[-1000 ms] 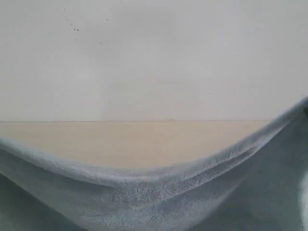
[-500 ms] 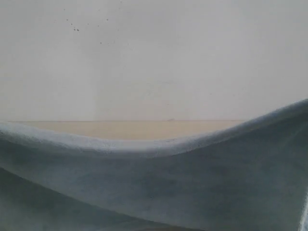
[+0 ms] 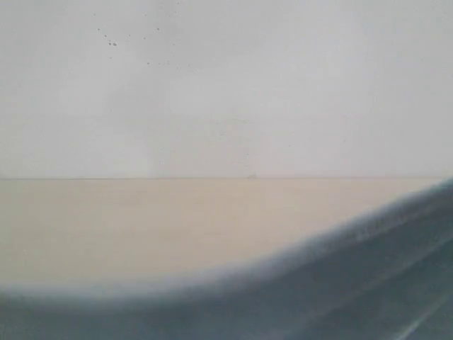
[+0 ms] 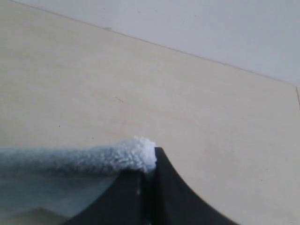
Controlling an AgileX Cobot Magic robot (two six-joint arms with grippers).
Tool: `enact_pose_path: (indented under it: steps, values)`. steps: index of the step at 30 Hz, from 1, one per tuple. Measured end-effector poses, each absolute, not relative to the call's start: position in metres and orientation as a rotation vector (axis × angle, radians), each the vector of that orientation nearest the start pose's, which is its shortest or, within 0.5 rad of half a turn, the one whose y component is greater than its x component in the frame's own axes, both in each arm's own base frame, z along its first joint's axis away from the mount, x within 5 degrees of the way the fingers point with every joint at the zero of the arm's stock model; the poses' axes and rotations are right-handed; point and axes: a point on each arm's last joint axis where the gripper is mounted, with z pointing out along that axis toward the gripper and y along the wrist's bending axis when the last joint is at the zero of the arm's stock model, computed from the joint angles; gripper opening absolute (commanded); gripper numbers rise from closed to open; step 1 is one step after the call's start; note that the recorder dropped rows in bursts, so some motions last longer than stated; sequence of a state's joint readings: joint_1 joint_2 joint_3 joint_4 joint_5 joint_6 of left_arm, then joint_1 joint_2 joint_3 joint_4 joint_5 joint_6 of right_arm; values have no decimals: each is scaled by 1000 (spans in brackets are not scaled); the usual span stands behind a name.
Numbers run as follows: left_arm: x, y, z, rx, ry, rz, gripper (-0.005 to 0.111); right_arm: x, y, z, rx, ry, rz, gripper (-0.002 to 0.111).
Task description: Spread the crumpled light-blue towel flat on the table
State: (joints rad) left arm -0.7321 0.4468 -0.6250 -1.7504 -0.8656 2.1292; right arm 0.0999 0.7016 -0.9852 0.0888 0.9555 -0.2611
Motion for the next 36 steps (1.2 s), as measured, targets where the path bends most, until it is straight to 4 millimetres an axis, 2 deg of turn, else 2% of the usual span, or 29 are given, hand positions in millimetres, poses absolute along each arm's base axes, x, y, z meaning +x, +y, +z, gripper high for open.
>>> enact_pose_path:
  steps: [3, 7, 9, 12, 14, 16, 18, 22, 28, 31, 33, 36]
  values:
    - [98, 3, 366, 143, 1561, 310, 4, 124, 17, 395, -374, 2113, -14, 0]
    - [129, -24, 335, 320, 1651, 472, 4, 176, 20, 380, -385, 2142, -59, 0]
    - [144, -38, 320, 393, 1696, 530, 4, 206, 22, 362, -394, 2200, -58, 0]
    - [170, -61, 296, 493, 1752, 595, 4, 252, 26, 323, -418, 2318, -62, 0]
    - [183, -74, 284, 510, 1786, 585, 4, 272, 28, 299, -439, 2388, -70, 0]
    - [193, -86, 274, 515, 1831, 522, 4, 284, 28, 280, -454, 2447, -70, 0]
    - [197, -99, 263, 577, 1902, 425, 4, 293, 29, 263, -464, 2502, -66, 0]
    - [197, -118, 244, 738, 1982, 302, 4, 300, 30, 248, -474, 2552, -61, 0]
    - [196, -122, 242, 767, 1987, 286, 4, 300, 30, 247, -474, 2556, -60, 0]
    - [203, -124, 231, 783, 2030, 254, 4, 300, 30, 247, -474, 2556, -60, 0]
    - [208, -129, 218, 758, 2092, 173, 4, 300, 30, 247, -469, 2557, -54, 0]
    - [212, -146, 193, 737, 2205, -60, 4, 300, 31, 247, -466, 2557, -50, 0]
